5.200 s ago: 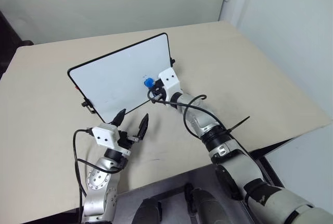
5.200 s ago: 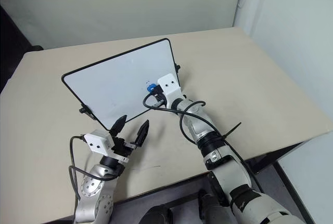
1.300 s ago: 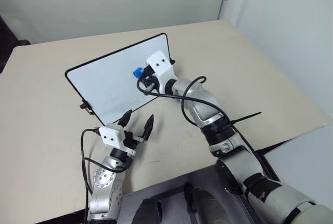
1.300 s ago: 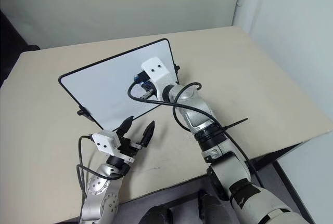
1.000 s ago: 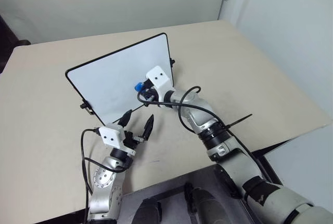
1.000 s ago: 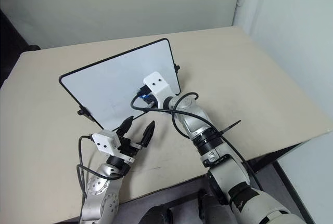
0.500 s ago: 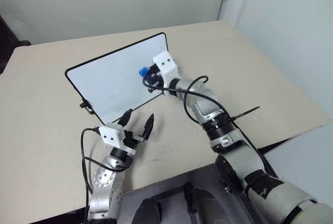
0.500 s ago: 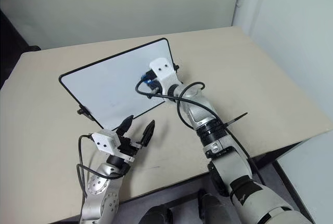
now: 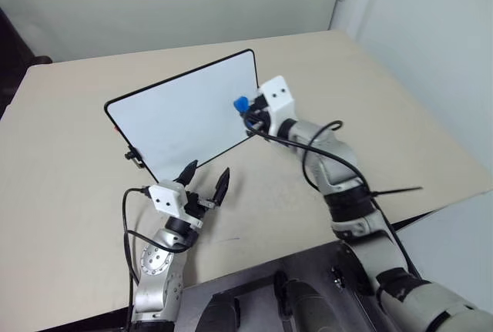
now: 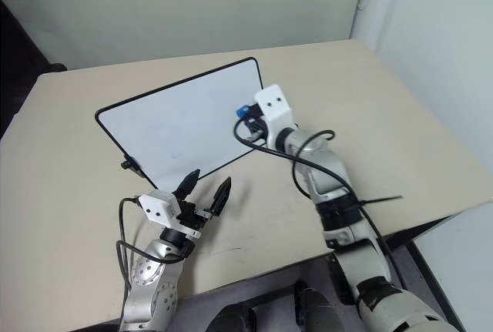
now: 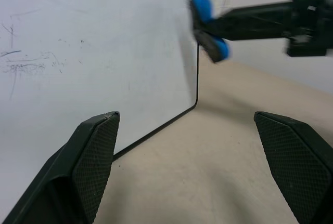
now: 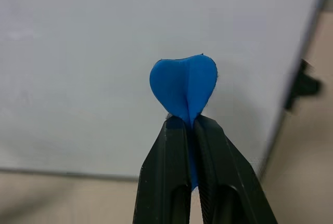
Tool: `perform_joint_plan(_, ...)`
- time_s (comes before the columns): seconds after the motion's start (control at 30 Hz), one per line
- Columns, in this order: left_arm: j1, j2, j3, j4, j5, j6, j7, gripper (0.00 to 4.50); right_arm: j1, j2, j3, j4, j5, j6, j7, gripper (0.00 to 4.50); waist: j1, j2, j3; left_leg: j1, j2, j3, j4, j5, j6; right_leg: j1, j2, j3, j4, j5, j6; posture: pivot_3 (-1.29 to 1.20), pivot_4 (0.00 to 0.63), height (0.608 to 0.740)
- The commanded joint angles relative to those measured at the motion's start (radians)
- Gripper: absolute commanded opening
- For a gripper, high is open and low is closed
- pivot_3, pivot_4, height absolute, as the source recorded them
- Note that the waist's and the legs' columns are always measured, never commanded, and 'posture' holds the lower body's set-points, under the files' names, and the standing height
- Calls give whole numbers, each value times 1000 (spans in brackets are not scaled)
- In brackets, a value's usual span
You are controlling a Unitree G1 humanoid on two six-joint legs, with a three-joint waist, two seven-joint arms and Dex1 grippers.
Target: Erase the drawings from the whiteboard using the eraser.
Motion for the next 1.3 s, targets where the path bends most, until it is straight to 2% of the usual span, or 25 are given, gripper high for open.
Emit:
perform_joint_plan(0.03,6,-10,-15,-24,8,-17,-2,4500,44,-61,-57,-205,69,188,21,11,0,0,0,0,0,0,0,0,0,0,0,0,0,0,0,0,150,740)
perform_joint_plan(0.2,9,-17,-26,-23,13,-17,-3,4500,146,-274,-37,-356,85,474,36,11,1,0,0,1,0,1,1,0,0,2,0,0,0,-1,2,0,150,740)
perform_joint_plan(0.23,9,-18,-27,-22,14,-16,-3,4500,161,-302,-45,-369,93,510,36,11,2,0,0,2,-1,0,1,0,1,4,0,0,0,-6,10,0,150,740)
perform_joint_plan(0.37,0,-17,-33,-12,7,-8,-16,4500,252,-408,-23,-399,121,558,66,11,1,0,0,7,-1,1,1,0,2,9,0,1,0,-6,12,0,150,740)
perform_joint_plan(0.5,-11,-18,-37,1,9,-8,-21,4500,296,-438,-3,-401,148,560,76,11,-2,1,0,16,-2,1,1,-1,3,18,1,1,-1,-6,13,0,150,740)
perform_joint_plan(0.6,-17,-20,-37,7,9,-8,-23,4500,305,-443,0,-401,161,556,81,901,-4,1,0,21,-2,0,1,-2,4,23,2,0,-2,-7,16,0,150,740)
perform_joint_plan(0.73,-22,-20,-37,12,9,-8,-22,4500,309,-448,-5,-394,168,545,74,2346,-4,1,0,21,-3,-1,1,-2,5,24,2,0,-3,-10,20,0,150,740)
perform_joint_plan(0.93,-18,-19,-33,8,7,-9,-21,4500,309,-504,-29,-425,164,373,110,4432,1,2,1,17,-3,-1,1,-6,7,21,1,1,-3,-14,22,0,150,740)
perform_joint_plan(1.13,-10,-20,-31,-3,9,-10,-14,4500,296,-448,-252,-495,340,196,213,4432,6,2,1,16,-3,0,0,-8,8,19,1,2,-3,-20,22,0,150,740)
perform_joint_plan(1.3,-8,-21,-31,-7,7,-8,-12,4500,399,-331,-325,-588,466,-55,291,4432,10,1,1,17,-3,0,0,-10,10,19,1,1,-2,-24,21,0,150,740)
